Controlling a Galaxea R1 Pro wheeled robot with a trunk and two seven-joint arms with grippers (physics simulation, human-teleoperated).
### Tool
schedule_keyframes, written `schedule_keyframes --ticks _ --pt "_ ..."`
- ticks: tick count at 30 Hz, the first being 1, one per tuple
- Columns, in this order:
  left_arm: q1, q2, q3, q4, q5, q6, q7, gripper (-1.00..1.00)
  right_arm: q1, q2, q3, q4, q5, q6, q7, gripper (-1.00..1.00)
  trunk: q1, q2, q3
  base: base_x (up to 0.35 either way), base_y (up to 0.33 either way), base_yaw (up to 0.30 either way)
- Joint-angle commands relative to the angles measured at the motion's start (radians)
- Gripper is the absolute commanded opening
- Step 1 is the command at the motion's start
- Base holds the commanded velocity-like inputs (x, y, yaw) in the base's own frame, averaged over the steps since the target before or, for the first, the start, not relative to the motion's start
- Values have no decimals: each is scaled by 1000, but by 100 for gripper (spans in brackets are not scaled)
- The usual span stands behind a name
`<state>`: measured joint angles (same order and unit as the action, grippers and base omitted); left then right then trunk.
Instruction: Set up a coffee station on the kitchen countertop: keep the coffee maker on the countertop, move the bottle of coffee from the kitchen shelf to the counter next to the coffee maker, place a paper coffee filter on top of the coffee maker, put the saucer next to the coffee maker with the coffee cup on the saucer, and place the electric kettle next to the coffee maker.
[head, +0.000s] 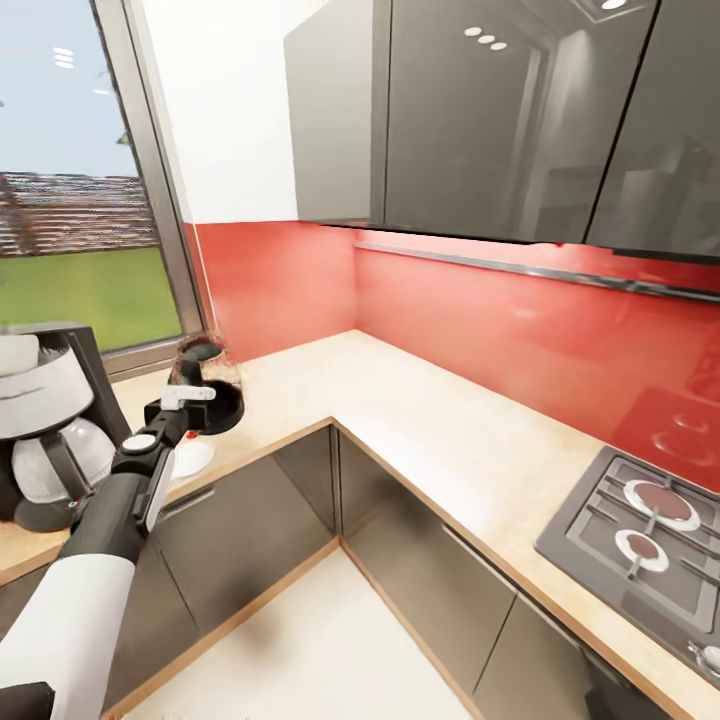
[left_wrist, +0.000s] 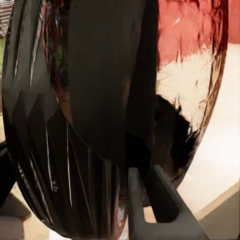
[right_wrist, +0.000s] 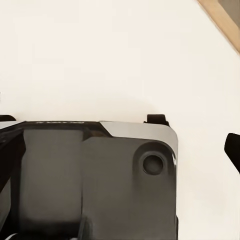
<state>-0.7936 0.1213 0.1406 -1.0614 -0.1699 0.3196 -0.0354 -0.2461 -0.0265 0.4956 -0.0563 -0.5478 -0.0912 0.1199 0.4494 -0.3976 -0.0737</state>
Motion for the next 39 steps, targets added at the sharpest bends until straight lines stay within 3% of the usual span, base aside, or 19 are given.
schedule_keyframes --ticks 1,9,22,29,39 --pt "0 -1 1 -2 -10 -1 -2 -100 -1 0 7 1 -11 -3 4 100 1 -2 -2 0 0 273" --pt "2 -2 0 -1 -11 -11 3 -100 -1 -1 7 2 -11 -3 4 100 1 -2 -2 60 0 158" --pt "2 -20 3 29 -15 -13 4 -100 -1 -1 8 3 -11 -3 4 100 1 -2 -2 318 21 1" --pt "9 -20 4 49 -12 -15 106 -100 -1 -1 8 3 -11 -3 4 100 1 -2 -2 216 49 22" --pt "33 -20 5 68 -13 -17 128 -100 -1 -1 8 3 -11 -3 4 100 1 -2 -2 19 2 99"
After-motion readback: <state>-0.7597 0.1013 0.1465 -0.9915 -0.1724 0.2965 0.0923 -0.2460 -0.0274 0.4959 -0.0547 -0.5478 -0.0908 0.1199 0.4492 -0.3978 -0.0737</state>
